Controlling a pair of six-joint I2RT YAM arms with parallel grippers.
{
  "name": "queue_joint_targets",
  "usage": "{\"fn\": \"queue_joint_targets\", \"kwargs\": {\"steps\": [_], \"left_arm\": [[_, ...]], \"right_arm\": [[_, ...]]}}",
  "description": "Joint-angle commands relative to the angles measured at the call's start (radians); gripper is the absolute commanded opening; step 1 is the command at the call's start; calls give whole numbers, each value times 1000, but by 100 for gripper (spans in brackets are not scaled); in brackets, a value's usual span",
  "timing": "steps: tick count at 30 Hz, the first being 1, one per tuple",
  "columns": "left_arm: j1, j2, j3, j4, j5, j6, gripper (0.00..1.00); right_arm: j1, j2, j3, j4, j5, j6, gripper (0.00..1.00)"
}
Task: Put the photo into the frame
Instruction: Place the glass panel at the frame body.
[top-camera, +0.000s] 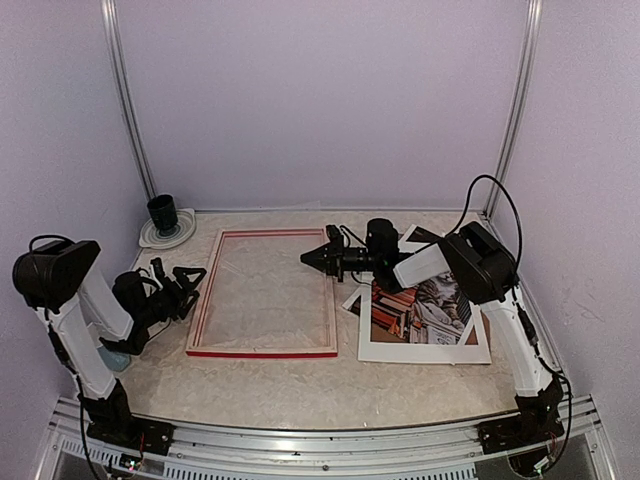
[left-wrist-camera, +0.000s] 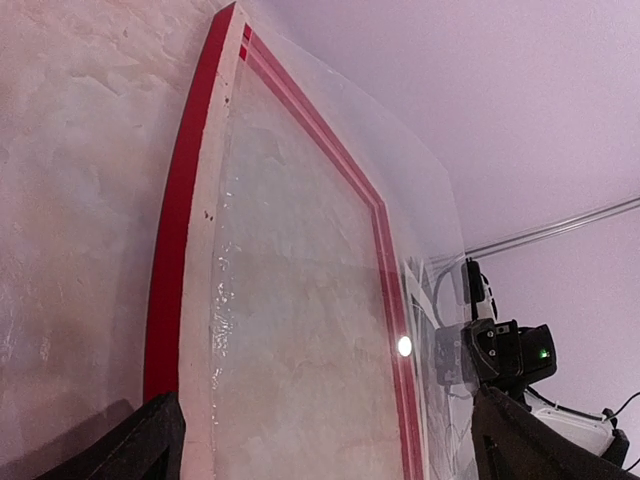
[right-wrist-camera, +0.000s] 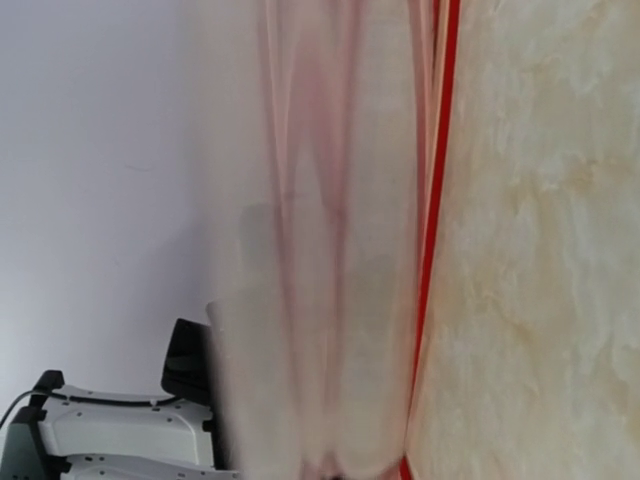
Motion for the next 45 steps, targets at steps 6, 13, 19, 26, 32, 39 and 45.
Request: {"fn": "queue_joint_targets", "kwargs": {"steps": [6,13,19,26,32,39,45], "left_arm": [[10,6,-30,-37,-16,-20,99],[11,4,-31,-39,-18,-20,99],[10,9,-31,-34,-10,-23,99],[10,12,-29,-28,-5,-26,99],[11,14,-29,-22,-2,-29,99],[11,25,-29,-7,4,-35,99],[10,33,-29,5,10,-41,99]], "right_arm": [[15,17,18,80,-9,32,0],[21,10,14,103,-13,52,0],[25,9,-7,98,-12,48,0],[28,24,-13,111,-16,62,0],[27,26,-18,83,-18,29,0],[28,46,-17,98,-15,38,0],[28,59,-14,103,-12,44,0]]}}
